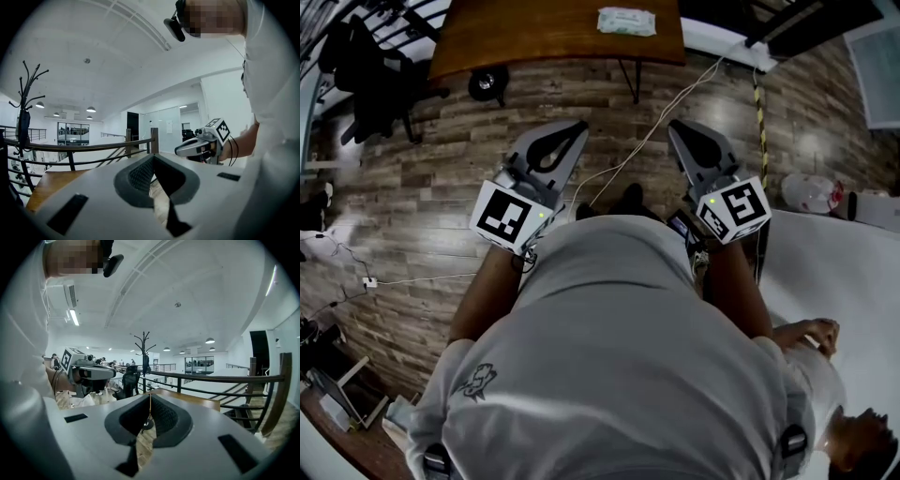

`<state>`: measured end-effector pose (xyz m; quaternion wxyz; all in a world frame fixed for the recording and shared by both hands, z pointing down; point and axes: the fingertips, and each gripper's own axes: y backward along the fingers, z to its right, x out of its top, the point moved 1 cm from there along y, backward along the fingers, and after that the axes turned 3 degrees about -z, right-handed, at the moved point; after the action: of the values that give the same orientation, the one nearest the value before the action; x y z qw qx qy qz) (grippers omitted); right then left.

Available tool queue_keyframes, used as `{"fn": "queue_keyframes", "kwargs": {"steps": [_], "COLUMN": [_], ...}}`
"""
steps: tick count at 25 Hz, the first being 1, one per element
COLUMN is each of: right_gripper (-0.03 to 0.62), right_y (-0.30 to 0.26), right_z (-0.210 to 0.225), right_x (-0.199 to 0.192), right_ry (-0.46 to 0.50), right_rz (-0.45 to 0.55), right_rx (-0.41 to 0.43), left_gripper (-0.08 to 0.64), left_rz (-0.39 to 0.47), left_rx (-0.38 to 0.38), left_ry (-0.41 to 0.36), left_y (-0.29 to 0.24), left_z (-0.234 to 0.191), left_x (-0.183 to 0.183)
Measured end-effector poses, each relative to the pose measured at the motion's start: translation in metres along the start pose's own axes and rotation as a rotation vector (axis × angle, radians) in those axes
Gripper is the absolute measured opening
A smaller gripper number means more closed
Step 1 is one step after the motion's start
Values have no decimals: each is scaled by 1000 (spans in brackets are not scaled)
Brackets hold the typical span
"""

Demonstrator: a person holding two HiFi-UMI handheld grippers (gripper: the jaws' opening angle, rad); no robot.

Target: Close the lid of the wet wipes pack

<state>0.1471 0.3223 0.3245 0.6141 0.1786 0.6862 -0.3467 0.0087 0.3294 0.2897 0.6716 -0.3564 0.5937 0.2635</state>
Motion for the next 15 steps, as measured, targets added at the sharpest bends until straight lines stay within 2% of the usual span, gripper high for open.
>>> {"fn": "queue_keyframes", "kwargs": {"steps": [8,15], "right_gripper": [37,37], "right_y": [-3,-7], "right_z": [-34,-44], "right_x": [3,7], "right_ry": [-6,3], "right_rz": [7,14], "right_rx": [-14,-23], "left_gripper": [12,13], "left_rz": [15,26], "left_rx": [-6,-14], "left_ry": [-7,-9], "left_y": [32,43], "left_z": [-5,-8], "left_x": [-3,-5]}}
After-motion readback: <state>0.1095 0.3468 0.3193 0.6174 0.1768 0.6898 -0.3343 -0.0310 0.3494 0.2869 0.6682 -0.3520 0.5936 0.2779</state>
